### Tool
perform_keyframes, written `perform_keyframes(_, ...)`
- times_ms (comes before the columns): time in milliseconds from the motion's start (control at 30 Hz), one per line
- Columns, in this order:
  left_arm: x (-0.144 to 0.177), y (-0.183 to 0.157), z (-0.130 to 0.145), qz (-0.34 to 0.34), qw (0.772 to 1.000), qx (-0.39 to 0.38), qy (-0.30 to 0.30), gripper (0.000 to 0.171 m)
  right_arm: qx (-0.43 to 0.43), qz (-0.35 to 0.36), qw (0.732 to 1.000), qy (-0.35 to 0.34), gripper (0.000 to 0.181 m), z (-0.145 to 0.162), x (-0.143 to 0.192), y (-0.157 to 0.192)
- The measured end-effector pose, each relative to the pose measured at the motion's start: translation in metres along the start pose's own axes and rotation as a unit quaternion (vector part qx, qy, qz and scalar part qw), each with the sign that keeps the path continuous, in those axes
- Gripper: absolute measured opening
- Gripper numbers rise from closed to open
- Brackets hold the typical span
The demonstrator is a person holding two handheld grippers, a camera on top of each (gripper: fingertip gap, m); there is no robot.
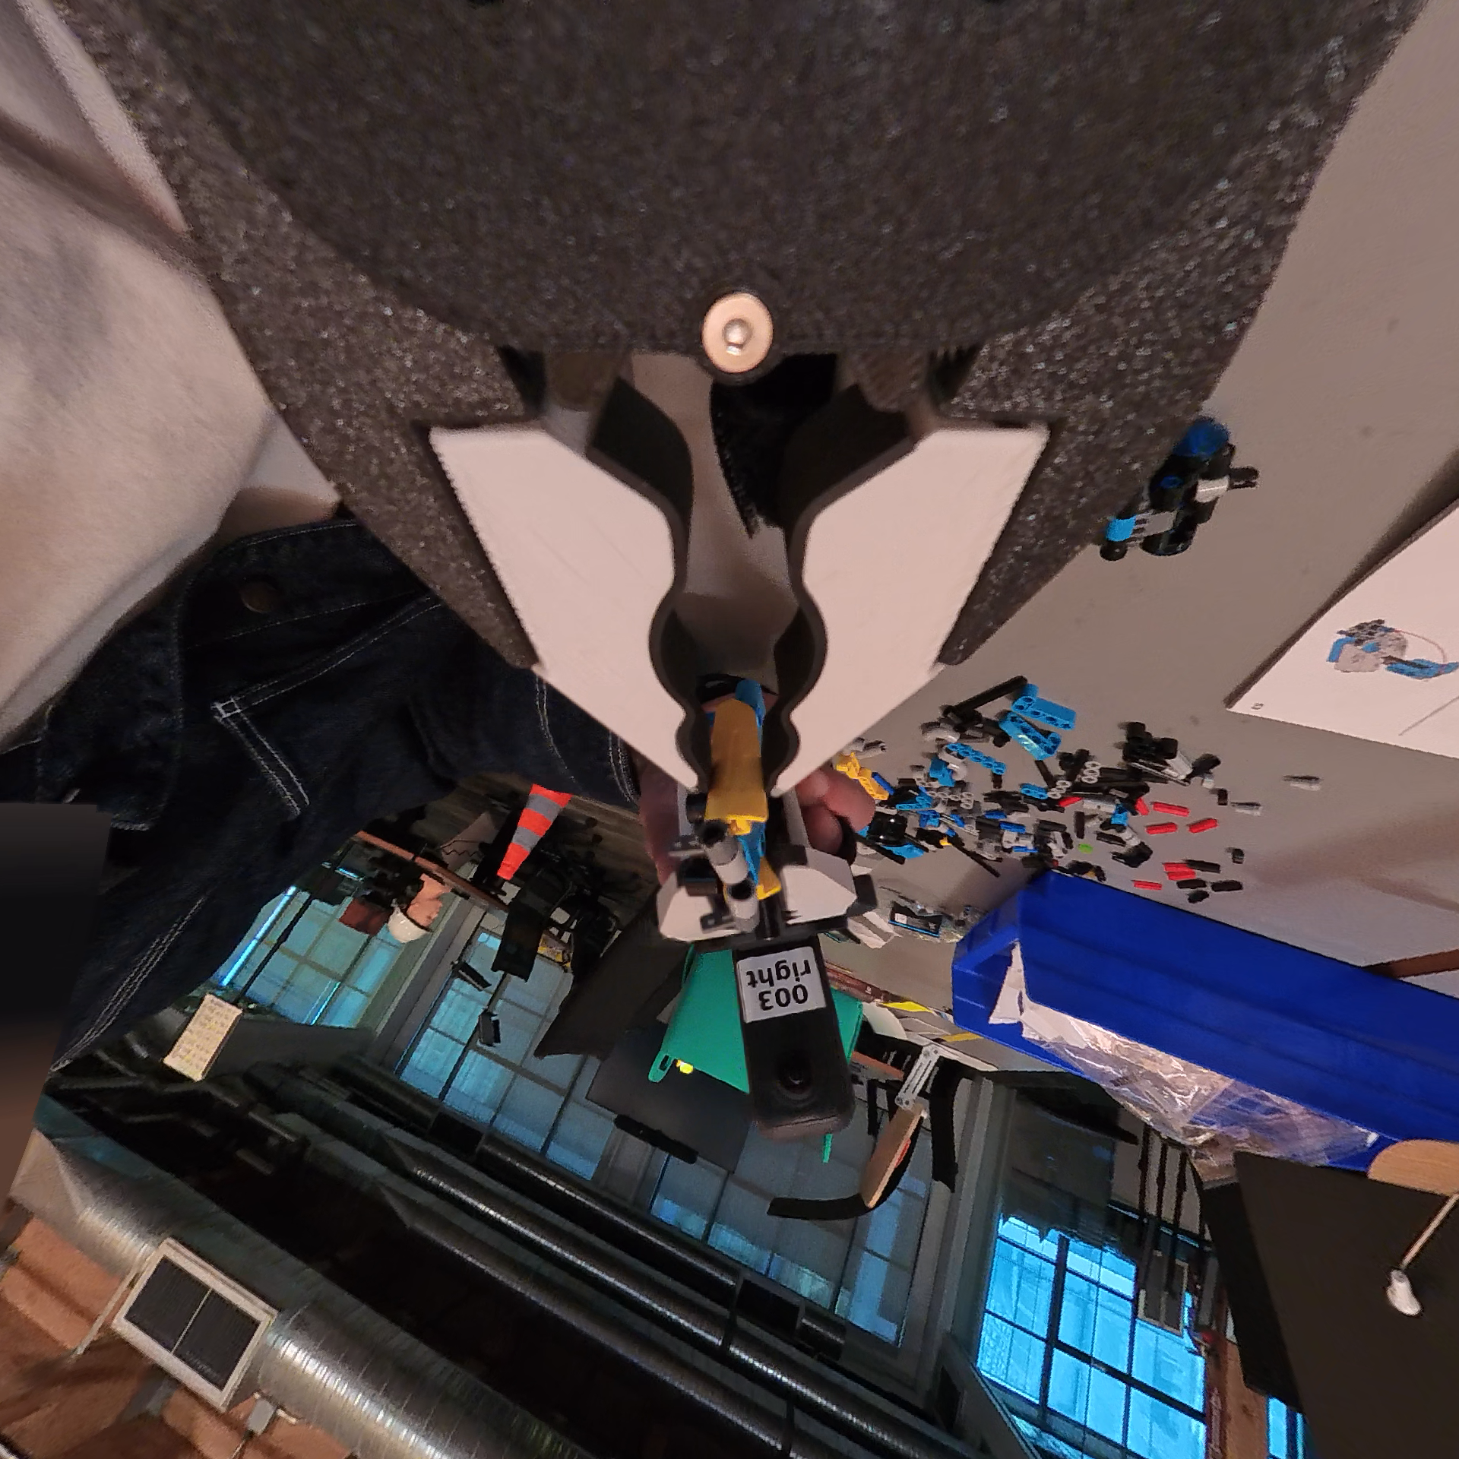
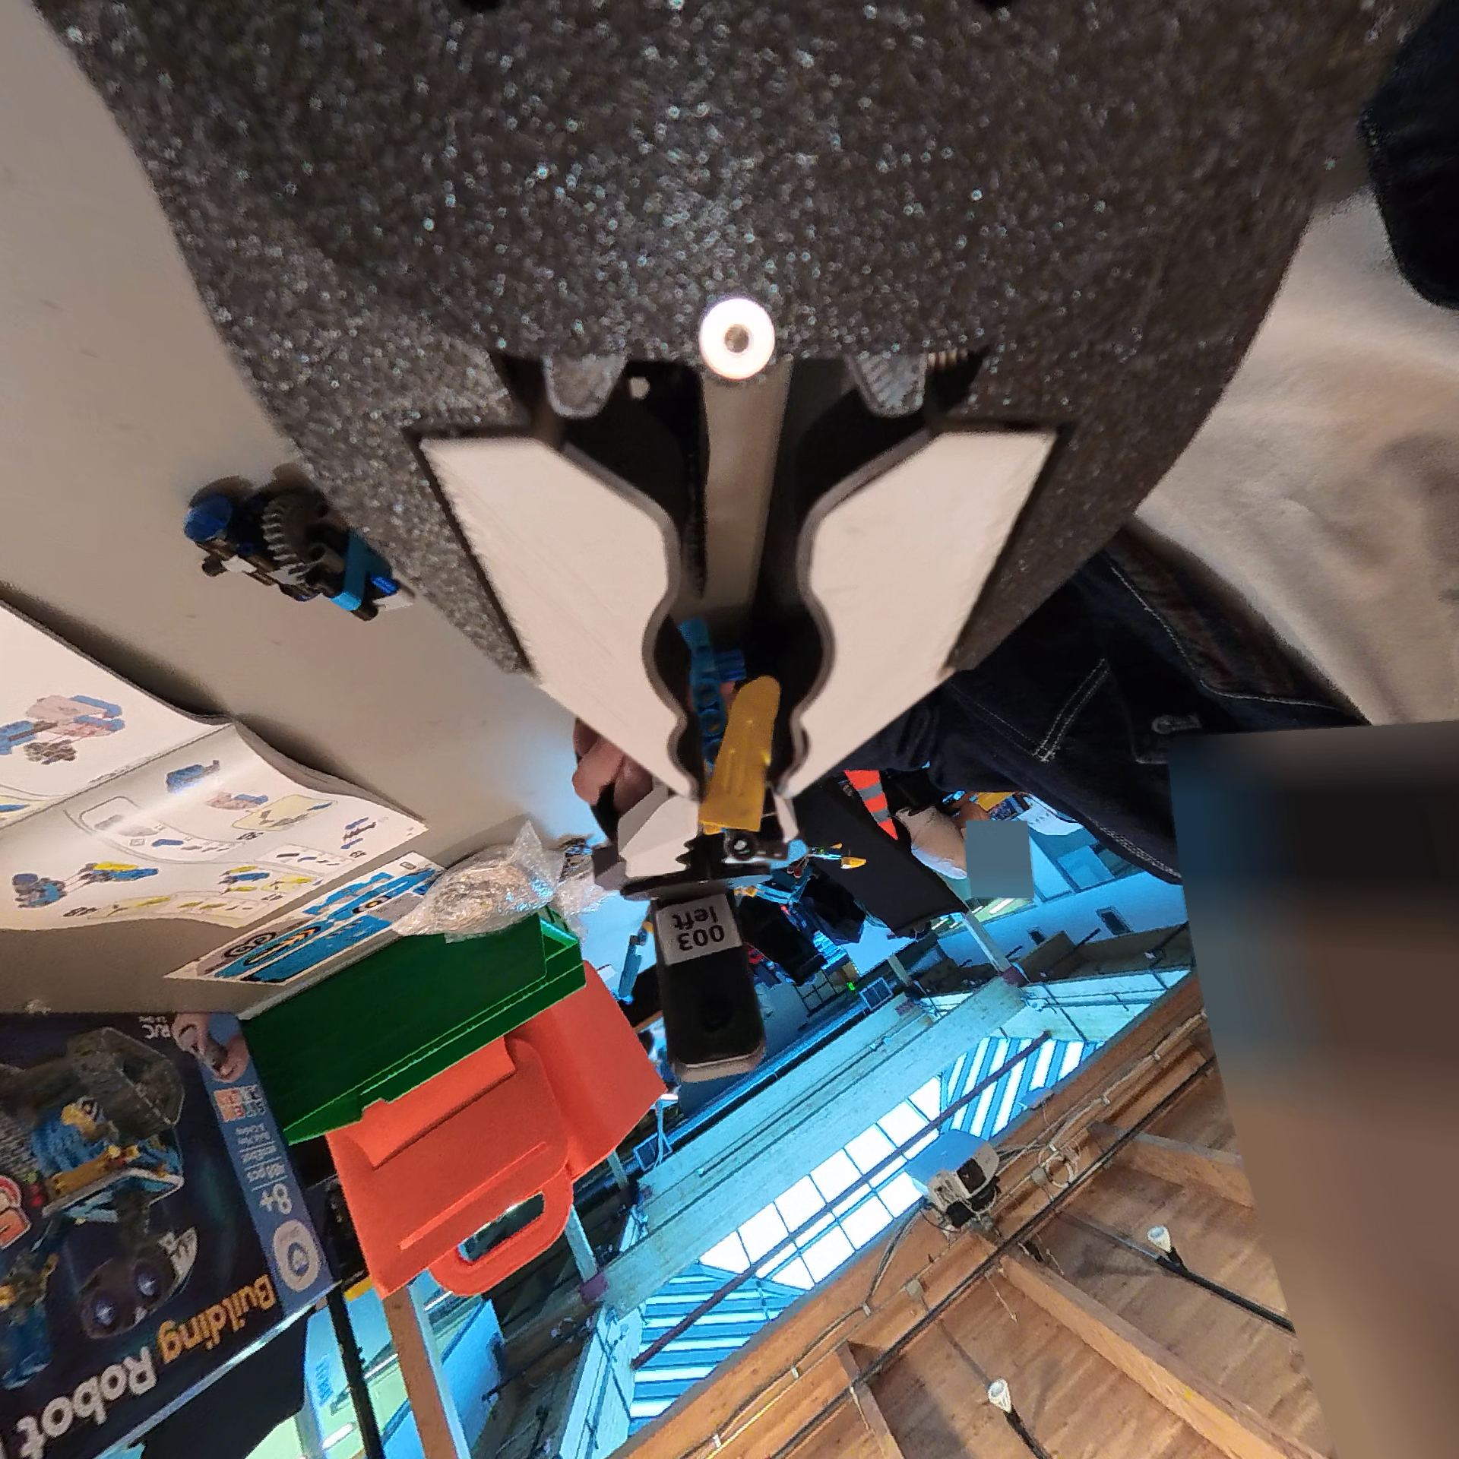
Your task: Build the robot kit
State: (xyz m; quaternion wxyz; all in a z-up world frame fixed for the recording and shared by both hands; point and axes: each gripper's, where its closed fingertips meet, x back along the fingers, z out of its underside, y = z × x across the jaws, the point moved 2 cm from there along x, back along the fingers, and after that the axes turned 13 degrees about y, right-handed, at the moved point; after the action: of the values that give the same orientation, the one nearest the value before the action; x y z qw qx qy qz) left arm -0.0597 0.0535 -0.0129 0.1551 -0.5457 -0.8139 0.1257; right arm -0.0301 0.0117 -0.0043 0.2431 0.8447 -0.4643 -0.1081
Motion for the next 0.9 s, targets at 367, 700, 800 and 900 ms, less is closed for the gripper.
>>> perform_keyframes(367, -0.004, -0.025, 0.001, 0.120, 0.992, 0.037, -0.007, 0.010, -0.024, -0.106, 0.994, 0.018, 0.013, 0.004, -0.002, 0.020)
perform_keyframes(700, -0.001, -0.005, -0.005, 0.024, 0.999, 0.027, -0.021, 0.046, -0.017, -0.037, 0.999, 0.014, 0.013, 0.004, -0.002, 0.003)
perform_keyframes(800, -0.004, -0.005, -0.003, 0.005, 1.000, 0.008, -0.013, 0.039, -0.018, -0.023, 0.999, 0.019, 0.013, 0.007, -0.006, 0.000)
perform_keyframes(900, -0.004, 0.001, 0.000, -0.022, 1.000, -0.005, -0.003, 0.025, -0.020, -0.014, 1.000, 0.020, 0.013, 0.007, -0.007, -0.004)
